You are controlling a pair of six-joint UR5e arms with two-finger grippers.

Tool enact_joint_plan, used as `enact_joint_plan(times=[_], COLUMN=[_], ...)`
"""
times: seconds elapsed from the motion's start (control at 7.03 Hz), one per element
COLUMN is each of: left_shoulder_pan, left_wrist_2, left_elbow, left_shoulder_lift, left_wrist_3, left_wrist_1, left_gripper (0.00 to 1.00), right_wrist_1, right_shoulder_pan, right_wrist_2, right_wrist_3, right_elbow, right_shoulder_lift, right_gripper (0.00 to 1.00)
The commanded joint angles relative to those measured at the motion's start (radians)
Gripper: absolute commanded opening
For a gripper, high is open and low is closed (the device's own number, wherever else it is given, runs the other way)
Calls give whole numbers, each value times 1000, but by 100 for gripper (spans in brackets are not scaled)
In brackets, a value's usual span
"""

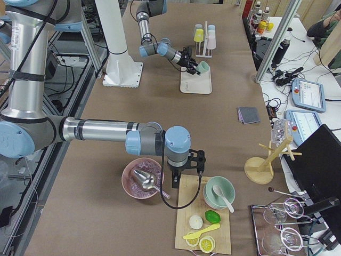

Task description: Pick up and place green cup on tray

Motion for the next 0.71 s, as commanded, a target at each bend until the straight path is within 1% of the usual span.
enact_joint_plan(times=[0.0, 0.14, 0.57], left_shoulder_pan=[1, 1, 17], left_wrist_2=[49, 49, 49], left_elbow=[76, 101, 117], left_shoulder_lift=[-2, -2, -19], left_wrist_3=[5, 5, 2], left_wrist_1=[-103, -163, -167], left_gripper=[23, 23, 23], right_wrist_1=[1, 1, 1], right_shoulder_pan=[0, -1, -1], right_wrist_2=[2, 2, -1], right_wrist_3=[-3, -3, 6], right_elbow=[5, 2, -3], right_shoulder_lift=[-18, -15, -9], right_gripper=[100, 100, 100])
